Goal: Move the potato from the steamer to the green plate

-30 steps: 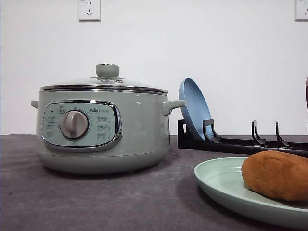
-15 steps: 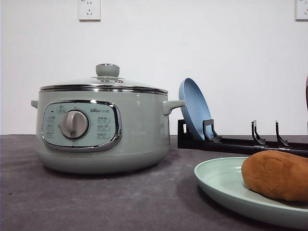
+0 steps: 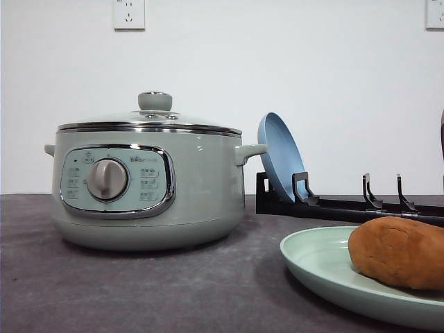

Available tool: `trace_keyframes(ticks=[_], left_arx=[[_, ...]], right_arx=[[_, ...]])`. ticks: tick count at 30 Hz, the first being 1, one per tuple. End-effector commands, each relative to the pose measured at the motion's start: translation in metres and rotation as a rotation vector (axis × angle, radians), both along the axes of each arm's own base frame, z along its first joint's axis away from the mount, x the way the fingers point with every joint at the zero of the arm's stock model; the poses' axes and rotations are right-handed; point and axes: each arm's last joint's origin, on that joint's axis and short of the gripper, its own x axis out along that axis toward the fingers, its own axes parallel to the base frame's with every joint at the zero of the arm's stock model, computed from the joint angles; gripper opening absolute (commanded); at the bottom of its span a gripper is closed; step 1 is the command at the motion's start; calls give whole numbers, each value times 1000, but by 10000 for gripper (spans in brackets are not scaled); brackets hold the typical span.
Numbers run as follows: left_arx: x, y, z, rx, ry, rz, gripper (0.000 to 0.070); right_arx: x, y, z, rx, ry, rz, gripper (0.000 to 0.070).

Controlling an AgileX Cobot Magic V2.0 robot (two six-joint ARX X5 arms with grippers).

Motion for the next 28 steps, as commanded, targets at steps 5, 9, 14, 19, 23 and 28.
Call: trace_keyframes(ticks=[5, 9, 14, 19, 23, 28], left_arx=[[1, 0, -7, -1, 24, 11, 0], [1, 0, -7, -1, 24, 11, 0], [1, 0, -7, -1, 24, 11, 0], [1, 0, -7, -1, 24, 11, 0], [1, 0, -7, -1, 24, 11, 0], [1, 0, -7, -1, 24, 11, 0]], right_arx=[[0, 0, -1, -6, -8, 1, 19], [0, 0, -1, -6, -8, 1, 19], [0, 0, -1, -6, -8, 1, 19], [0, 0, -1, -6, -8, 1, 19], [0, 0, -1, -6, -8, 1, 19], [0, 0, -1, -6, -8, 1, 19]])
